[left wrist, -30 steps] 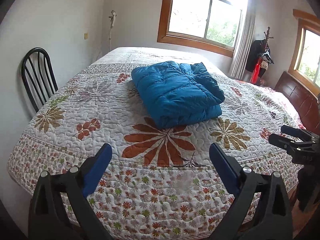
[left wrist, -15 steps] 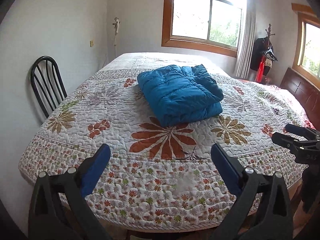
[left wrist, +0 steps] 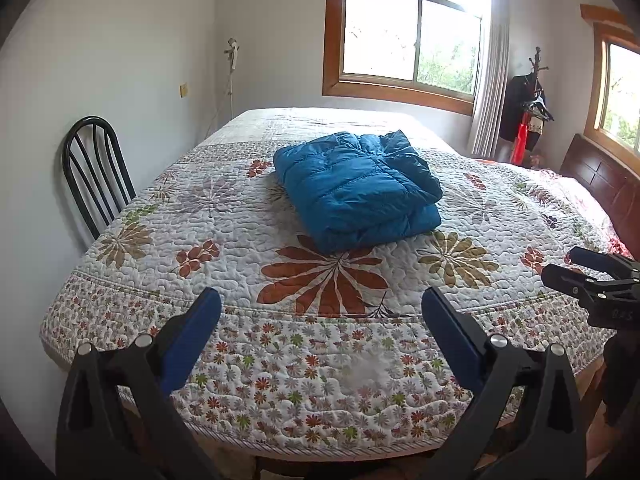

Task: Fold large clothes

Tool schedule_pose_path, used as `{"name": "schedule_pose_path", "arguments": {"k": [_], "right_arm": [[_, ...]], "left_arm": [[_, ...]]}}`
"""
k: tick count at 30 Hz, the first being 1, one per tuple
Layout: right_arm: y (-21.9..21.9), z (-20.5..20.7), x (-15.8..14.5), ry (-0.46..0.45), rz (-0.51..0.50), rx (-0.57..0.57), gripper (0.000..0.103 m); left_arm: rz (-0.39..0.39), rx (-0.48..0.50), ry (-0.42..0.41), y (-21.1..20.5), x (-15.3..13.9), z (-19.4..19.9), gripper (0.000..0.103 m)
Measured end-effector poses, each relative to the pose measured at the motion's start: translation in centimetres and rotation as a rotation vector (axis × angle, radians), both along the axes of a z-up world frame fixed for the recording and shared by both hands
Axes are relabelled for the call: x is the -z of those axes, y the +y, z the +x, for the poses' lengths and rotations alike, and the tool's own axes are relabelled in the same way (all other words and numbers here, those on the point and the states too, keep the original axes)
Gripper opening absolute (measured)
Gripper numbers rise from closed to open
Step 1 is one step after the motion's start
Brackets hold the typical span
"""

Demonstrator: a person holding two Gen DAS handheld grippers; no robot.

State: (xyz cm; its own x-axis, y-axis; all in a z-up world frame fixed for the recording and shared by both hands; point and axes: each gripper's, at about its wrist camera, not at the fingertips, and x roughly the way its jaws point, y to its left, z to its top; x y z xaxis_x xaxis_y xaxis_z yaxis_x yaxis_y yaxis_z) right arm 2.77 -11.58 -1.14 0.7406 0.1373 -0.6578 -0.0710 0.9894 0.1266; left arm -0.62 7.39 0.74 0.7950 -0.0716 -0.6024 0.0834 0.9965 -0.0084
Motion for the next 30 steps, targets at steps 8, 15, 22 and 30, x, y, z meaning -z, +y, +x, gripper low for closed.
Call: {"name": "schedule_pose_path", "arguments": {"k": [8, 15, 22, 30], "right_arm": [[0.11, -0.13, -0.21, -0.001, -0.001, -0.007, 0.099], [0.11, -0.10, -0.20, -0.001, -0.002, -0.008, 0.099], [0.11, 0.07, -0.13, 0.003, 0.000, -0.011, 0.099], [-0.01, 0.25, 0.00, 0.004, 0.002, -0.017, 0.099]], "left_arm": [[0.002, -0.001, -0.001, -0.01, -0.02, -0.05, 0.100], [0.001, -0.002, -0.001, 0.05, -0.01, -0.03, 0.100], [0.002, -0.003, 0.002, 0.09, 0.04, 0.01, 0.100], [0.004, -0.005, 0.005, 0.18, 0.11, 0.14, 0.100]]}}
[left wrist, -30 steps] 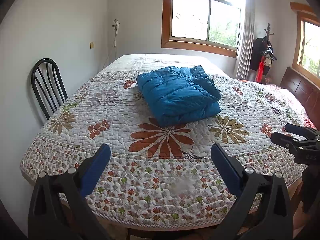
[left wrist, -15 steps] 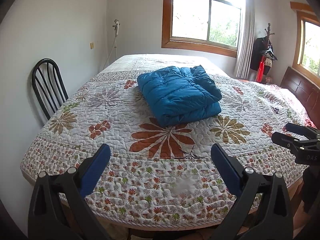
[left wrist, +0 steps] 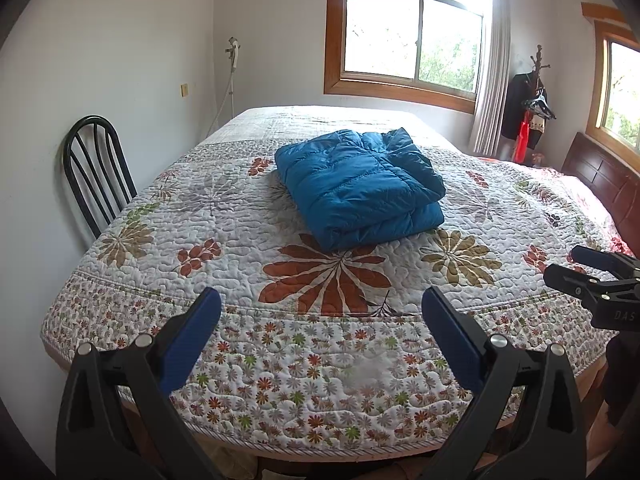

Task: Fold large clothes

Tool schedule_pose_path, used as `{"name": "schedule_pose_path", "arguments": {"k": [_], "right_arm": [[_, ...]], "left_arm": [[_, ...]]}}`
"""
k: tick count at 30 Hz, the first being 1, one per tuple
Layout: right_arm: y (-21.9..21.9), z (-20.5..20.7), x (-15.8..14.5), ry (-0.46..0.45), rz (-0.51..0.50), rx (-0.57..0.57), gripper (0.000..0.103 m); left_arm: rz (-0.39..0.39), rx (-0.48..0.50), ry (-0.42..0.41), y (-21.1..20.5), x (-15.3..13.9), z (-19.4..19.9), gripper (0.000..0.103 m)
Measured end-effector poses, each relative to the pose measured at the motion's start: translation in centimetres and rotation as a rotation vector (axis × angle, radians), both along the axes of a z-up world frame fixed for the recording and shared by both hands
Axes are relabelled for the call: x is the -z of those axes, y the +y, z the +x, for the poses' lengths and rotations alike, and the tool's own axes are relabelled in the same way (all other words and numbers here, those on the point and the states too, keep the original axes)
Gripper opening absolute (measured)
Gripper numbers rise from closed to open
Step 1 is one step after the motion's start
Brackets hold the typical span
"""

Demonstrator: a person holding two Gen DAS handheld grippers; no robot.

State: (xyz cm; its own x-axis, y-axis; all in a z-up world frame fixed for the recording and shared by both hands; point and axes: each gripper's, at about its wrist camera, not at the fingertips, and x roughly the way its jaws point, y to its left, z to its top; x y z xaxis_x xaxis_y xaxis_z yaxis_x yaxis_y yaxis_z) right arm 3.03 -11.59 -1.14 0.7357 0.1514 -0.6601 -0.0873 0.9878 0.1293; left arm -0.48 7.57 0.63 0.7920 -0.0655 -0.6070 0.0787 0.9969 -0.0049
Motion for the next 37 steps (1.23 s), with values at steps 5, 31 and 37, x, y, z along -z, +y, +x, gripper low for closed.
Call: {"name": "schedule_pose_path", "arguments": {"k": [5, 31, 37], "right_arm": [[0.10, 0.03, 0.17, -0.001, -0.001, -0.003, 0.099], [-0.17, 0.46, 0.91, 0.018, -0.004, -0.016, 0.099], [-0.20, 0.55, 0.94, 0.016, -0.004, -0.019, 0.099]], "left_arm": [[0.001, 0.004, 0.005, 0.05, 0.08, 0.14, 0.100], [-0.006, -0.002, 0.034, 0.11, 0.73, 0.56, 0.100], [-0.017, -0.006, 0.043, 0.43, 0.86, 0.81, 0.100]]}}
